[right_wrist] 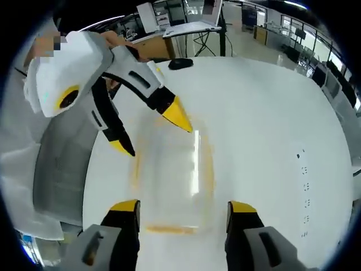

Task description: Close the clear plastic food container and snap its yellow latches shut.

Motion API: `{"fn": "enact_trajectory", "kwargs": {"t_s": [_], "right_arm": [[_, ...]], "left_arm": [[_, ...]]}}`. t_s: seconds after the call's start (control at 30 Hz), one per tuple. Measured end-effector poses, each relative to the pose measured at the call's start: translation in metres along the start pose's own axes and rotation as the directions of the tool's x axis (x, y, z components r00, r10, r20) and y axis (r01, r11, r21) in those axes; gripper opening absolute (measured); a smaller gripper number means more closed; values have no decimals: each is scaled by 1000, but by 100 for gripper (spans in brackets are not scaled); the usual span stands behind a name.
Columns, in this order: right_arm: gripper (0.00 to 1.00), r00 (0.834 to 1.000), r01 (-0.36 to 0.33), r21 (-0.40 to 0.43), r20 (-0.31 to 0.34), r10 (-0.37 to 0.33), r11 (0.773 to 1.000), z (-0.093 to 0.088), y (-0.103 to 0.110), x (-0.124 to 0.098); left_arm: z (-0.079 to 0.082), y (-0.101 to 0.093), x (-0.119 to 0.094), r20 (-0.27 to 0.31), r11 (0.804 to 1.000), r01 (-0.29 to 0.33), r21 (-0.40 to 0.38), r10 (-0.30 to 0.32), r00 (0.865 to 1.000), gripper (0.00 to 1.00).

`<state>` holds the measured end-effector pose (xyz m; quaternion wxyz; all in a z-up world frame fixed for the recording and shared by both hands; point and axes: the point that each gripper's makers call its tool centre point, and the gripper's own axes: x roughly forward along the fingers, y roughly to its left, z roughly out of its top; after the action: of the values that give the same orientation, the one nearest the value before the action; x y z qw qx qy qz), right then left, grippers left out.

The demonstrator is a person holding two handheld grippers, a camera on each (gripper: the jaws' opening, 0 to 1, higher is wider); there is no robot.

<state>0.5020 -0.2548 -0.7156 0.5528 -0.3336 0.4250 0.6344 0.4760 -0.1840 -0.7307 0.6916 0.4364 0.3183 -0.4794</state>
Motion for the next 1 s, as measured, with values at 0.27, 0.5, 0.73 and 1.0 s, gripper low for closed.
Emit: {"fn": "enact_trajectory", "kwargs": {"t_s": [0.27,0.5,0.73,1.0], "right_arm": [[66,999,39,-11,-9,-39,999,-12,9,0],[75,996,93,-41,-8,-93,995,-18,16,5],[78,989,150,-88,0,-150,985,-16,16,14],[78,980,193,-111,-18,-196,975,-21,12,26]], "left_arm": [[-9,3,2,-10,1000,17,10,-17,1000,65],[-12,8,8,-10,999,39,5,-39,999,72],[-17,10,11,-28,997,65,33,-64,998,75],[-25,11,18,-48,995,92,24,-90,995,76]]}}
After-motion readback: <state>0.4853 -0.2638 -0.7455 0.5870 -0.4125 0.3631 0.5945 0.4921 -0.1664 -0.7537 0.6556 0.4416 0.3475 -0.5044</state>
